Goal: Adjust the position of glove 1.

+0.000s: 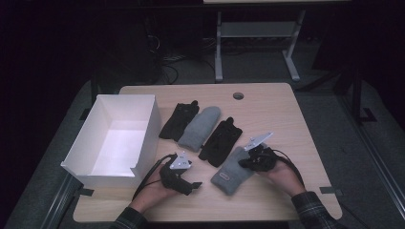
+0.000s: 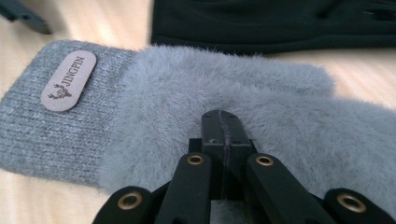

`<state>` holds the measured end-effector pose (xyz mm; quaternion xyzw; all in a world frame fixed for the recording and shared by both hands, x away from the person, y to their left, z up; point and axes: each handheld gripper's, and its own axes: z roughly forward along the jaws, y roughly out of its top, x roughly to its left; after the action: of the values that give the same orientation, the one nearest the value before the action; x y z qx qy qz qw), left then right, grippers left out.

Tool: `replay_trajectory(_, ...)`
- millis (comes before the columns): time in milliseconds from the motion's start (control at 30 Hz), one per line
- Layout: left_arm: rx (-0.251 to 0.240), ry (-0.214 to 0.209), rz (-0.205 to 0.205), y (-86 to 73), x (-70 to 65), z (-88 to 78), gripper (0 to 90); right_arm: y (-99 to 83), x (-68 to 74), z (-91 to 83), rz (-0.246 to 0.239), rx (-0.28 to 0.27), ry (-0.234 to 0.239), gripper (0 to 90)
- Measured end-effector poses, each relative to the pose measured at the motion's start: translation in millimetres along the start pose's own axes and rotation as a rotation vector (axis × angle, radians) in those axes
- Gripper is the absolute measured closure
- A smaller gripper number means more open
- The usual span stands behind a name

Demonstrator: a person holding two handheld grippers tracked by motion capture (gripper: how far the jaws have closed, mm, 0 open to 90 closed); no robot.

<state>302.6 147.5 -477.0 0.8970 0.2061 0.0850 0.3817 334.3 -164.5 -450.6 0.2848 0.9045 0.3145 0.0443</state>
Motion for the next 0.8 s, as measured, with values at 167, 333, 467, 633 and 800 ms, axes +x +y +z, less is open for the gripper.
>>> replay_trajectory(167, -0.003, -0.001, -0.001, -0.1, -0.1, 0.3, 12.8, 6.3, 18.0, 4.1, -0.023, 0.019, 0.009, 90.0)
replay_trajectory(333, -0.004, -0.003, -0.004, -0.2, -0.3, 0.4, 12.8, 8.3, 22.4, 4.6, -0.029, 0.015, 0.021, 89.4)
replay_trajectory(467, -0.005, -0.003, -0.004, -0.3, -0.3, 0.5, 12.8, 6.2, 16.2, -6.5, -0.01, -0.046, 0.042, 75.7)
replay_trajectory(633, -0.005, -0.003, -0.004, -0.3, -0.3, 0.5, 12.8, -8.8, 4.0, -25.8, 0.006, -0.114, -0.031, 56.4)
replay_trajectory(800, -0.006, -0.002, -0.003, -0.4, -0.3, 0.6, 12.8, -39.6, -13.8, -44.7, 0.062, -0.187, -0.112, 37.3)
